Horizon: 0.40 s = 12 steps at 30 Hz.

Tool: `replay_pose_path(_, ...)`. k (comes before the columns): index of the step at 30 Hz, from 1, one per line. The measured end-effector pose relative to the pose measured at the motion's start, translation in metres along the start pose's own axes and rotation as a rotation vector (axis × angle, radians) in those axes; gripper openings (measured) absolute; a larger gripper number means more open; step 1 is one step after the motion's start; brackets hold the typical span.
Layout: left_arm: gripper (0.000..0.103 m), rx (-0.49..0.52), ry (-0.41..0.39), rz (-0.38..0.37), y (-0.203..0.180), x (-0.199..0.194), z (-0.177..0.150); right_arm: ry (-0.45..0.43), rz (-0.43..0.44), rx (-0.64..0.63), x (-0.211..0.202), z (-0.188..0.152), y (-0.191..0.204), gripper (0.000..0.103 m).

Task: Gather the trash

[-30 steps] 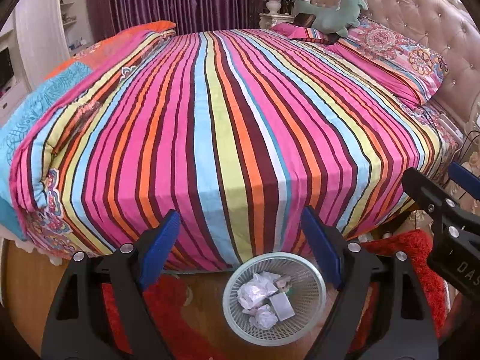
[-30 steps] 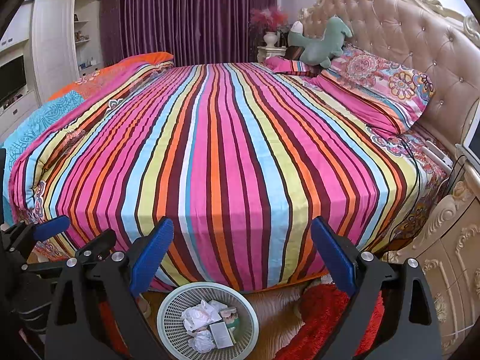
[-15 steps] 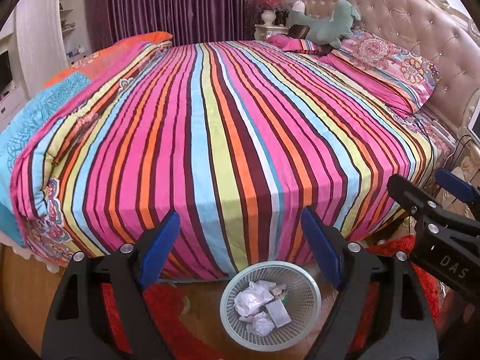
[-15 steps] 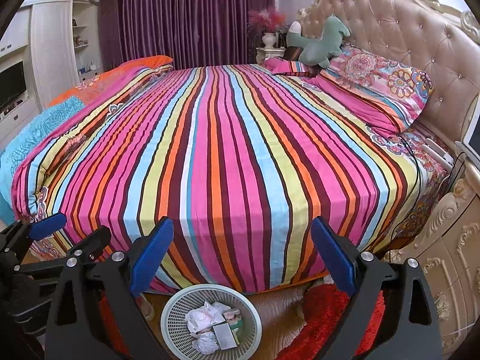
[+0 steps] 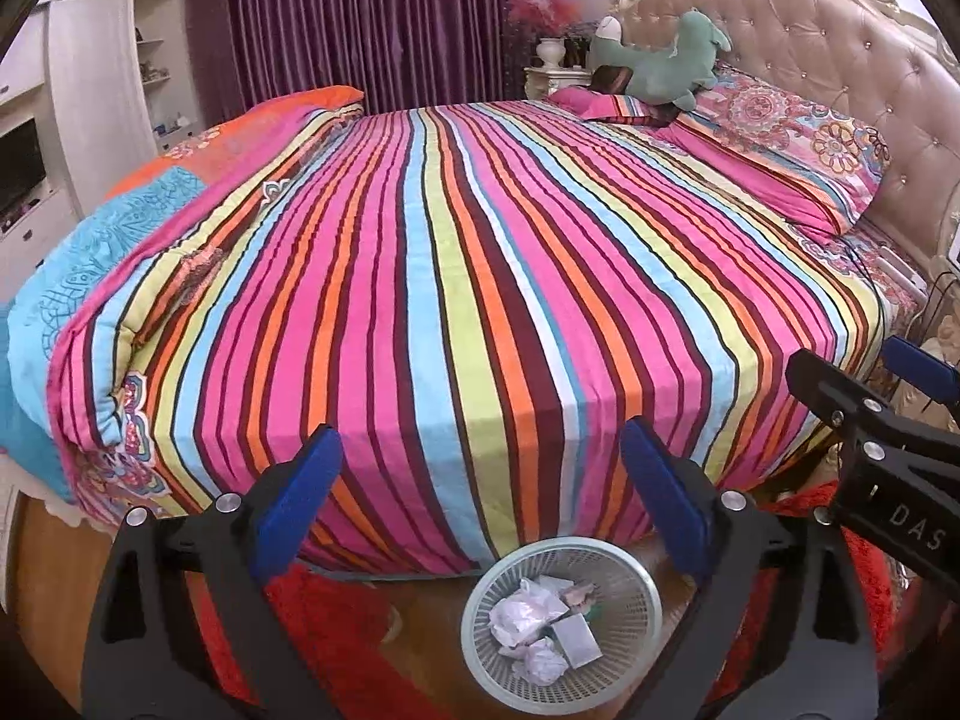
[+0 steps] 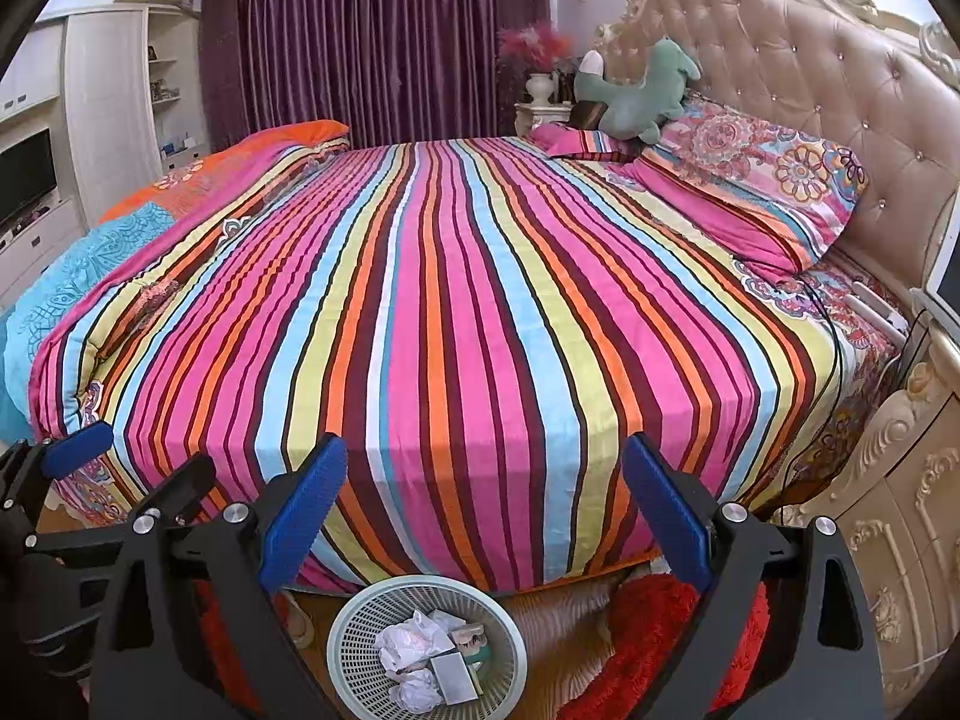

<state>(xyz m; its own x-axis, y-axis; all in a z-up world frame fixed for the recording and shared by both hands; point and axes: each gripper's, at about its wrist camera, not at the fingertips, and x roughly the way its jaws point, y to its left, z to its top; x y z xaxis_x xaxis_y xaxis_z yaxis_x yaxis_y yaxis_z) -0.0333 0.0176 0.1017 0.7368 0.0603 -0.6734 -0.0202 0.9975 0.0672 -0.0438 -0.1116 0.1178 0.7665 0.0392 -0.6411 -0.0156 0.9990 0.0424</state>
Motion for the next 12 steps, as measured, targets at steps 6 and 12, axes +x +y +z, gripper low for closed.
replay_pose_path(6,0.091,-0.008,0.007,0.023,0.0023,-0.0002,0.0017,0.008,0.004,0.007,0.0007,0.001,0.0002,0.088)
replay_pose_path(12,0.091,-0.008,0.003,0.029,0.0024,-0.0026,0.0028,0.003,0.005,0.004,0.0004,0.0022,0.0002,0.088)
